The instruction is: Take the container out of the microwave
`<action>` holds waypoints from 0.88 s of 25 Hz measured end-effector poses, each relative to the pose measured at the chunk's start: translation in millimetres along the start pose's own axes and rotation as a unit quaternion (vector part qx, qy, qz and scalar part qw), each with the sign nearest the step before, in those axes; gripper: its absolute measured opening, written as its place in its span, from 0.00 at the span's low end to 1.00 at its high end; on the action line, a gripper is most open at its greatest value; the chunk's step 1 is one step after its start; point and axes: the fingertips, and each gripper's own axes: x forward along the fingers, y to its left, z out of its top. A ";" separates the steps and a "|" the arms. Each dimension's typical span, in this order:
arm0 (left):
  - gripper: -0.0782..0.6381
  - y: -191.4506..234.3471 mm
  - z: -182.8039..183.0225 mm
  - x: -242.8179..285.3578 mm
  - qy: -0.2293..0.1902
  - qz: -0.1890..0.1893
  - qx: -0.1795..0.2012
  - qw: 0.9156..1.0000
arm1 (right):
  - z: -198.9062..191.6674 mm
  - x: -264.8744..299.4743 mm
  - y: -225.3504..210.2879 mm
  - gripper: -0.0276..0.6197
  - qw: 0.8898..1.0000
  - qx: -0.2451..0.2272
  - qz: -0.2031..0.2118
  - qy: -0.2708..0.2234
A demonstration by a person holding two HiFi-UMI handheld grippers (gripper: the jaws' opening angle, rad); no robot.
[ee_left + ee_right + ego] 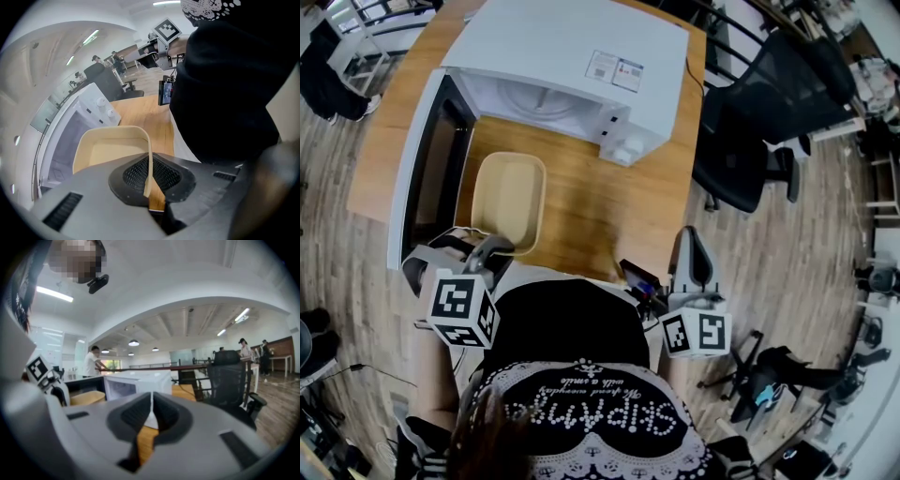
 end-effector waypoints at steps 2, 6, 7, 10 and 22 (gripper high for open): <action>0.16 2.3 0.8 -0.5 -0.001 0.000 0.001 1.000 | 0.8 0.3 -0.9 0.10 1.000 -0.001 -0.002 -0.001; 0.16 4.8 1.8 -0.4 -0.003 -0.001 0.001 1.000 | 1.9 0.9 -2.9 0.10 1.000 -0.002 -0.006 -0.001; 0.16 5.8 1.9 0.0 -0.002 -0.001 0.001 1.000 | 2.3 1.3 -3.5 0.10 1.000 -0.002 -0.006 -0.001; 0.16 8.2 3.6 0.7 -0.002 0.001 0.001 1.000 | 2.8 2.6 -3.5 0.10 1.000 -0.005 -0.006 0.000; 0.16 10.0 8.5 1.9 -0.007 -0.003 0.004 1.000 | 1.4 9.0 -2.4 0.10 1.000 -0.009 -0.004 0.005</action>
